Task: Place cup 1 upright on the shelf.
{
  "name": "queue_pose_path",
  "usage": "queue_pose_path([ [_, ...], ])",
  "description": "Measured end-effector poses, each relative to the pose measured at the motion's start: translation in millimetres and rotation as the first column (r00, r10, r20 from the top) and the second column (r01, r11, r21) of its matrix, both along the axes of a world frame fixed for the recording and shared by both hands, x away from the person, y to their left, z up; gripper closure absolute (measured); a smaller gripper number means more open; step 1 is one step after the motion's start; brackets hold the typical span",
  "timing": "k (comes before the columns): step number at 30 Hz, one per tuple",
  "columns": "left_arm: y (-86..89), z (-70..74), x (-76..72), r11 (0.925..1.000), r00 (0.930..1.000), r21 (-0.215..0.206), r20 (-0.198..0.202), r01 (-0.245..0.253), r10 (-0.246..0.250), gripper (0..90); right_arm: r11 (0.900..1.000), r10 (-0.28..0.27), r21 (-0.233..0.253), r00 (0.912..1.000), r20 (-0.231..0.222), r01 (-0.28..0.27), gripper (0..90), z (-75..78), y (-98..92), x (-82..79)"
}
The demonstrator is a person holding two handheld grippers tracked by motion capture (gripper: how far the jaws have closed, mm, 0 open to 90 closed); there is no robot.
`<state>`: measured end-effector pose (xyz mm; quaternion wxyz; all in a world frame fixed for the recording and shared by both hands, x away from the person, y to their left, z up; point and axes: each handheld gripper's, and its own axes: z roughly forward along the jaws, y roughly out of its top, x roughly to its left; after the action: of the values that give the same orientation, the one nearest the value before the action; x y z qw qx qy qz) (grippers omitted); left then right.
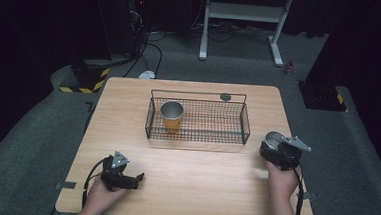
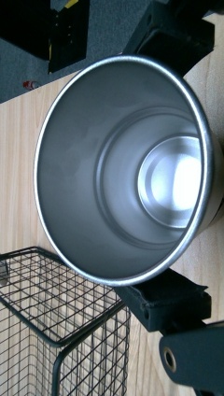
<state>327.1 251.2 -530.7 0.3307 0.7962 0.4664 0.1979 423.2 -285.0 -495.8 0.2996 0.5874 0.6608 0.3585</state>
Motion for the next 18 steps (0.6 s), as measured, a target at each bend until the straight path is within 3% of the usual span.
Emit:
queue_pose_path([
  [12,0.0,0.0,0.0,1.0,1.0,0.0,0.001,0.0,0.0,0.8,1.0,0.014,-0.019,0.9997,0.018,-0.013,18.3,1.0,1.4,-5.8],
  [18,-0.2,0.1,0.0,1.0,1.0,0.0,-0.001,-0.002,0.002,0.8,0.999,0.053,-0.015,0.9977,0.043,-0.053,18.3,3.3,10.3,-20.4],
])
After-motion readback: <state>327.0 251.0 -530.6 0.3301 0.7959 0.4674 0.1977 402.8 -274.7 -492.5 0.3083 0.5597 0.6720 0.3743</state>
